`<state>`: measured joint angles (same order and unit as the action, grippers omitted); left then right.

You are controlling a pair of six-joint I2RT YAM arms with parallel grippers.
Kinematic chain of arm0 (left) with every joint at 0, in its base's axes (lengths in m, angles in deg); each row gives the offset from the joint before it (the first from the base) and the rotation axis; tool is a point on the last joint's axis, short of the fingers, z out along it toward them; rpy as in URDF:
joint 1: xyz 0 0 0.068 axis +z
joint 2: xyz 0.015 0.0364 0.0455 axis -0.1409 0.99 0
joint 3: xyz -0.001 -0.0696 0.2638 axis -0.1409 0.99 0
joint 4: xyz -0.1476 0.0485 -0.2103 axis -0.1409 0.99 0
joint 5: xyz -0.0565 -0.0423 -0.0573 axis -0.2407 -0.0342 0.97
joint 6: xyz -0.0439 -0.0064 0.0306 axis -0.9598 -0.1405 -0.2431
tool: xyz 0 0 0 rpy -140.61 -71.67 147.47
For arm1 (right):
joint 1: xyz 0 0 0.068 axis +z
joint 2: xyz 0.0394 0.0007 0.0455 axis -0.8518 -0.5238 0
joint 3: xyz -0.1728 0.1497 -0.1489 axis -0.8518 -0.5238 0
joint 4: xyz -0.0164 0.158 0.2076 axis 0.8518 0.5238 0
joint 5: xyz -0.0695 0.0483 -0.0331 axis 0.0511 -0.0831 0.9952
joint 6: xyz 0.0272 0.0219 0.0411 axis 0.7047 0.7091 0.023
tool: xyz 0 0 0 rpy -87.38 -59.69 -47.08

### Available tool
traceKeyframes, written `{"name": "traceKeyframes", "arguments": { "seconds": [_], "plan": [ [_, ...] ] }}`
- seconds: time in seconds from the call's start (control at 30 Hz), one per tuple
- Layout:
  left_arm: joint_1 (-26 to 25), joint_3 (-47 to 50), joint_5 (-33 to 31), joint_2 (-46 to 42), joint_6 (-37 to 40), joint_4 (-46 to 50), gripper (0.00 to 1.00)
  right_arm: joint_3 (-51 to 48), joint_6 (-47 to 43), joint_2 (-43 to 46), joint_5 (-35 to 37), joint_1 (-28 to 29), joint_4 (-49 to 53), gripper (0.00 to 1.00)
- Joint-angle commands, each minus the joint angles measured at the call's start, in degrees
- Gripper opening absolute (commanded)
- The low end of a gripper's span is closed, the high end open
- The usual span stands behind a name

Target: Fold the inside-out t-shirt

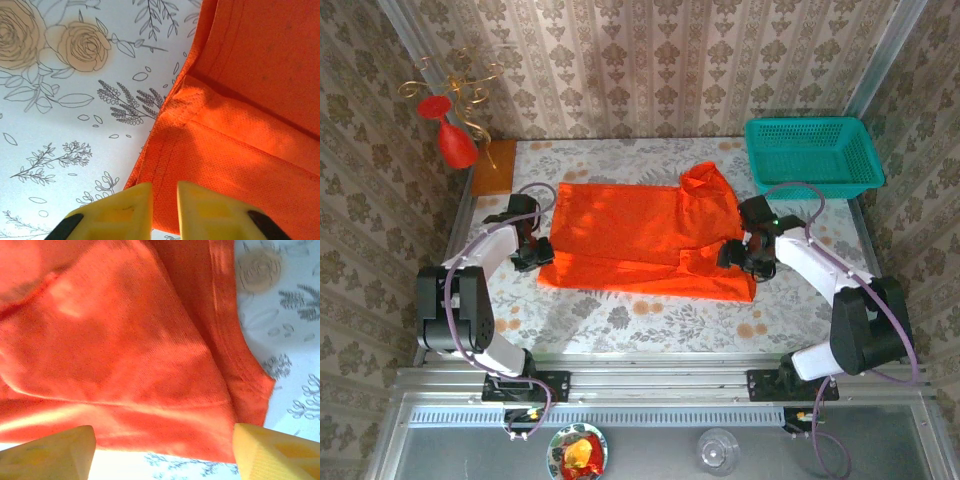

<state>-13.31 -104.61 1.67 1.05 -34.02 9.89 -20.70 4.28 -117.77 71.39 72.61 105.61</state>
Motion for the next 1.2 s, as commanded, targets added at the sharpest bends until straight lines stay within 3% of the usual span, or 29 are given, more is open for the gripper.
{"name": "traceKeyframes", "arguments": {
  "seconds": [0.0,0.47,0.57,0.77,0.9,1.03,1.17],
  "plan": [
    [0.1,1.9,1.2,2.1,0.6,1.1,0.20,4.3,-4.6,-4.5,2.2,-0.6,0.7,0.68],
    [-0.1,3.8,0.0,6.0,-1.0,0.0,0.18,18.9,-12.7,-26.1,2.8,-1.4,-0.6,0.55],
    [-0.1,4.0,0.0,6.0,-1.2,-0.1,0.18,19.9,-12.8,-28.0,2.7,-1.4,-0.7,0.46],
    [-0.1,4.4,-0.1,5.8,-1.4,-0.1,0.17,19.7,-12.0,-25.1,5.1,-1.4,0.4,0.19],
    [-0.1,4.8,-0.7,5.4,-1.8,0.2,0.17,19.4,-11.5,-21.5,7.7,-1.7,2.0,0.07],
    [-0.1,5.1,-0.9,5.2,-1.9,0.3,0.17,18.5,-10.9,-18.1,8.6,-2.7,2.6,0.00],
    [0.0,5.4,-1.0,5.0,-2.1,0.3,0.17,17.6,-11.1,-18.4,7.6,-4.5,2.0,0.00]
  ]
}}
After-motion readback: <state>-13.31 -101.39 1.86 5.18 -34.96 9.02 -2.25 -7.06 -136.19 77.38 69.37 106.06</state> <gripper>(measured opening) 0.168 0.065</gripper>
